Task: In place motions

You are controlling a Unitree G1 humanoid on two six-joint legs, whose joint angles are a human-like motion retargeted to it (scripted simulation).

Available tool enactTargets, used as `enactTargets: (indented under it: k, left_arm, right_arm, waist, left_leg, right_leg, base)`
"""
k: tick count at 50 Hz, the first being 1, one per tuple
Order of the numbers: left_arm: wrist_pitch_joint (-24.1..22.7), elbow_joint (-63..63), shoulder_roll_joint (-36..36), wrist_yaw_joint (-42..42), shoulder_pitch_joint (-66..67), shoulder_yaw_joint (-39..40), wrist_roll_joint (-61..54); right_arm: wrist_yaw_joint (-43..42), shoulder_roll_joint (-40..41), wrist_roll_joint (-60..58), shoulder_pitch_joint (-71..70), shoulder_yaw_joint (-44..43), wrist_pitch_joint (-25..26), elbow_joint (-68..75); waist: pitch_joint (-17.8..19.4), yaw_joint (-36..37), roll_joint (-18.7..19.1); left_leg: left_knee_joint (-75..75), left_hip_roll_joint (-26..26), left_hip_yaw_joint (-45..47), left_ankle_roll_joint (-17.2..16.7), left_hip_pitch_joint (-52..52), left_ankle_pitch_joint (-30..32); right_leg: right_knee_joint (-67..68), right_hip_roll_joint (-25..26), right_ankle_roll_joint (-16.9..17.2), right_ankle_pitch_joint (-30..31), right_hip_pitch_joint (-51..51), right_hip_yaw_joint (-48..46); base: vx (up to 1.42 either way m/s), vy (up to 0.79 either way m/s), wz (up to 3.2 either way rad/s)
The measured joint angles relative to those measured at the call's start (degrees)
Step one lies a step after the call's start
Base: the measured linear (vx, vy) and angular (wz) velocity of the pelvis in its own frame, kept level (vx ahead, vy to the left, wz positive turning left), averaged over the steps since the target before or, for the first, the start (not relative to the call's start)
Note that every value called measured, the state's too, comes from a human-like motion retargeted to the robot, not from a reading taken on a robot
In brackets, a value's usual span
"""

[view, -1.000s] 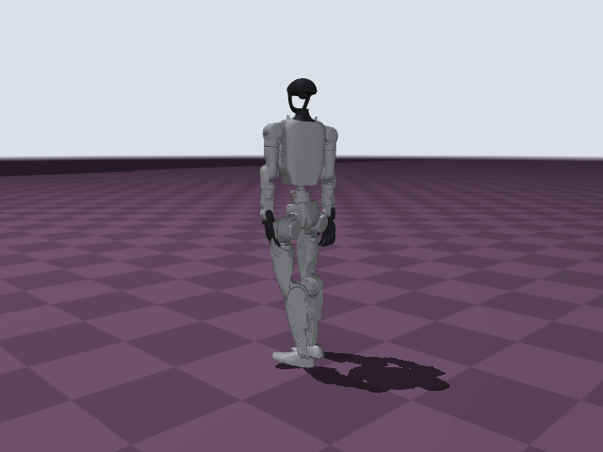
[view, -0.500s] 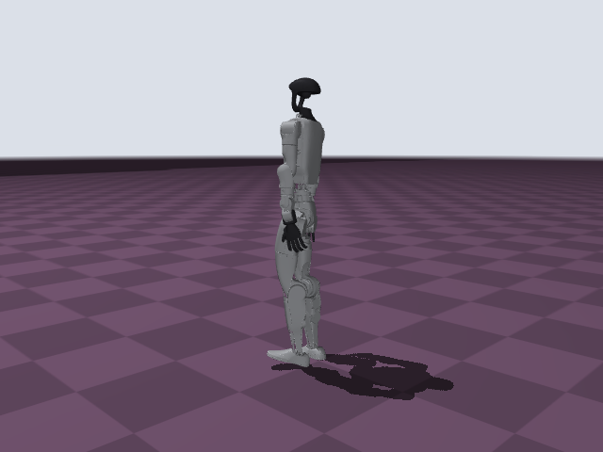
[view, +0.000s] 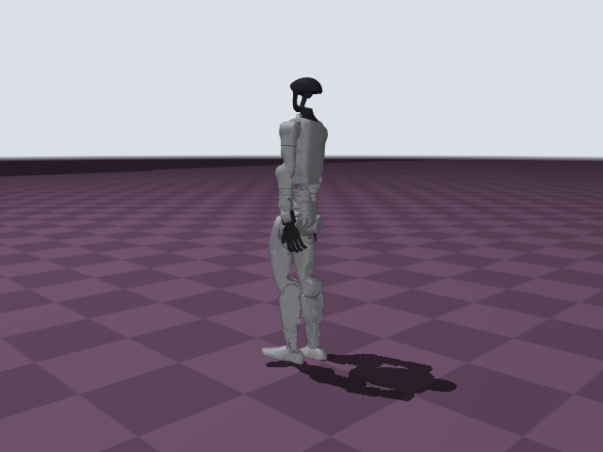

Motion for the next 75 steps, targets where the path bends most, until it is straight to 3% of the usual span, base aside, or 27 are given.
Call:
enactTargets:
  k: [5, 12, 23, 32, 49, 65, 75]
  left_arm:
    - [0.06, 0.45, 0.54, -1.27, 0.53, -0.73, 1.28]
    - [-0.14, -0.35, 0.30, -2.56, 2.62, -1.18, 2.63]
    - [-0.50, -5.52, -2.25, -4.94, 5.48, -0.24, 2.70]
    - [-0.49, -5.86, -3.38, -6.05, 4.84, -0.82, 5.03]
    - [-1.36, -6.16, -4.84, -7.38, 5.16, -0.95, 5.89]
    - [-1.02, -5.64, -5.11, -7.74, 5.66, -0.68, 6.05]
    - [-0.49, -6.35, -4.09, -6.77, 2.49, -0.02, 5.46]
  right_arm:
    - [0.26, 0.33, -0.48, -0.47, -0.13, 0.19, 0.04]
    - [0.30, 0.54, -0.63, -1.91, 0.26, 0.65, -0.01]
    - [-0.77, -0.30, -1.11, -6.00, 1.17, 2.02, 2.22]
    - [-2.95, -1.29, 0.59, -5.54, -1.91, 2.98, 5.41]
    - [-3.70, -3.15, 2.49, -2.58, -7.03, 3.87, 7.13]
    - [-1.16, -1.39, 2.20, -5.11, -4.46, 2.13, 1.07]
    - [-1.42, -2.05, 3.09, -2.88, -5.82, 1.93, 3.70]
  waist:
    - [-0.94, -3.12, 0.93]
    - [-3.40, -16.70, 4.93]
    - [-2.31, -29.59, 13.47]
    - [-0.91, -36.87, 17.23]
    - [-0.51, -38.84, 16.65]
    - [-0.84, -35.21, 16.08]
    - [-2.56, -29.92, 14.29]
  left_leg:
    - [-0.95, 1.23, 2.77, -1.14, 1.08, -1.26]
    - [-2.13, 3.56, 2.47, -4.84, 2.62, -4.11]
    - [-2.85, 7.69, 11.46, -8.97, 2.74, -6.81]
    - [-3.05, 8.83, 15.84, -11.56, 2.46, -7.88]
    - [-2.81, 8.83, 17.09, -12.24, 1.69, -8.26]
    - [-2.32, 8.53, 15.77, -11.21, 1.44, -8.01]
    - [-1.76, 8.20, 11.62, -9.02, 0.93, -7.03]
  right_leg:
    - [0.71, 1.50, 0.03, 0.88, -2.67, 3.75]
    - [1.63, 3.19, 0.79, 1.93, -7.78, 4.54]
    - [1.49, 10.07, 1.90, 5.72, -14.91, 14.24]
    - [0.59, 13.47, 3.37, 8.22, -18.07, 17.45]
    - [0.51, 13.84, 3.90, 8.85, -19.39, 17.79]
    - [0.41, 12.38, 2.88, 8.11, -18.21, 16.19]
    - [0.47, 9.70, 1.87, 6.05, -15.49, 10.56]
  base:
    - [0.20, -0.18, -0.72]
    - [0.12, -0.21, -0.30]
    - [0.04, -0.21, -1.29]
    - [0.00, -0.10, -0.91]
    - [-0.01, -0.03, -0.16]
    - [0.01, 0.02, 0.16]
    - [0.03, 0.14, 0.69]
